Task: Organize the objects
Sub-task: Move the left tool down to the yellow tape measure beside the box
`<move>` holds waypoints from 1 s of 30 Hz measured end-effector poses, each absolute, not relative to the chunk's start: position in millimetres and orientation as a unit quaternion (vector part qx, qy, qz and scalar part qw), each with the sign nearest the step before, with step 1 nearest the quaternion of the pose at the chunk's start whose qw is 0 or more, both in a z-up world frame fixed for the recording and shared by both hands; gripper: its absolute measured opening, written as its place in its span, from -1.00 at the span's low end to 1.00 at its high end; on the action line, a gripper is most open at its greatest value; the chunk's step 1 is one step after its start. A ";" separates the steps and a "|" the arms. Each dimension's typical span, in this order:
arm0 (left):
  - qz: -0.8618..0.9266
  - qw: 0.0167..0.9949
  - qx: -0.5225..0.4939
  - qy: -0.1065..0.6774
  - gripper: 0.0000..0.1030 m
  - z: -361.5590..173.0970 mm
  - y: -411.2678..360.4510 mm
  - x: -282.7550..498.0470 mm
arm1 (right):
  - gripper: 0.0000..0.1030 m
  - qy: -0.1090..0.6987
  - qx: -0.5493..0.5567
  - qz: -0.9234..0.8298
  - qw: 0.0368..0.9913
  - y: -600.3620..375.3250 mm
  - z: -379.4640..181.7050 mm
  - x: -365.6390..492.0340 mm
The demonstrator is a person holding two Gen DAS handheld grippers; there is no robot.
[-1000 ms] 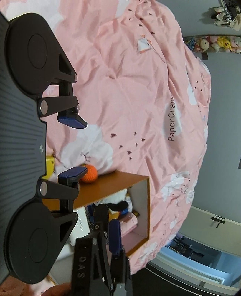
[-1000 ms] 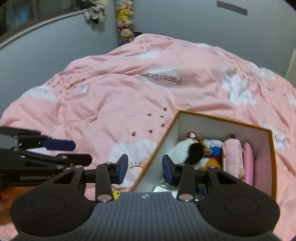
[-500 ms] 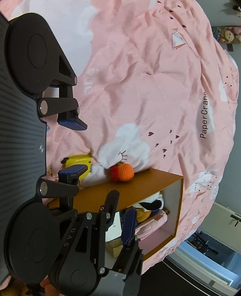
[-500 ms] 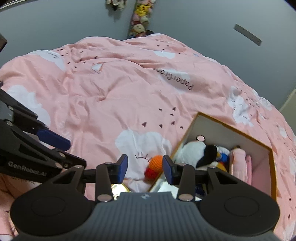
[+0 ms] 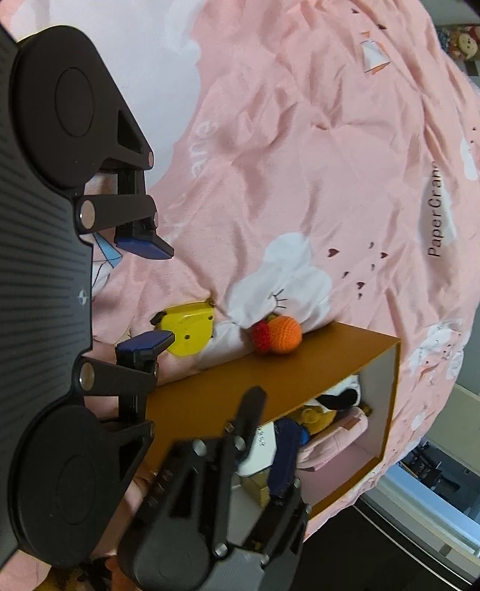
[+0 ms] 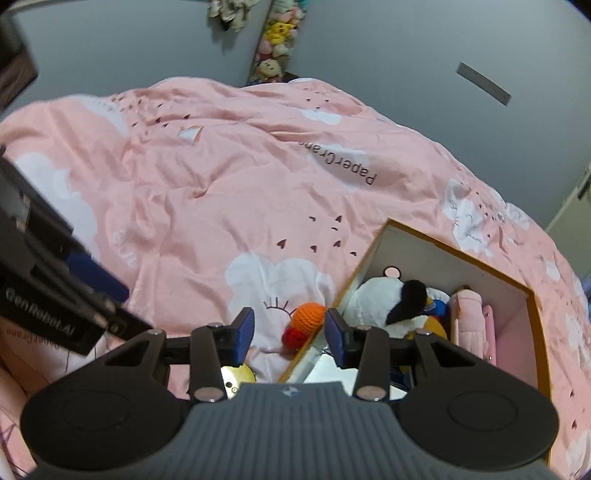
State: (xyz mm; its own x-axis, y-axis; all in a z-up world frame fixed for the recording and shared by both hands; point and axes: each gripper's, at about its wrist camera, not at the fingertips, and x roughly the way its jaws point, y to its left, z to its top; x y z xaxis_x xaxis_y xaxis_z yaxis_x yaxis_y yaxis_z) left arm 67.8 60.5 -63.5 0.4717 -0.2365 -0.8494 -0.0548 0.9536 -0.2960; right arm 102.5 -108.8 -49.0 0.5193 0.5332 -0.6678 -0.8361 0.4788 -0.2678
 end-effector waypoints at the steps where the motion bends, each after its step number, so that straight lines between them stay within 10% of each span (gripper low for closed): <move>1: -0.055 0.843 -0.143 0.516 0.04 -66.6 60.2 68.9 | -0.15 0.258 -0.296 0.417 0.820 -109.3 -48.8 103.3; 30: -0.055 0.800 -0.224 0.554 0.26 -151.6 37.6 135.0 | -0.04 0.299 -0.274 0.395 0.824 -116.9 -59.5 132.5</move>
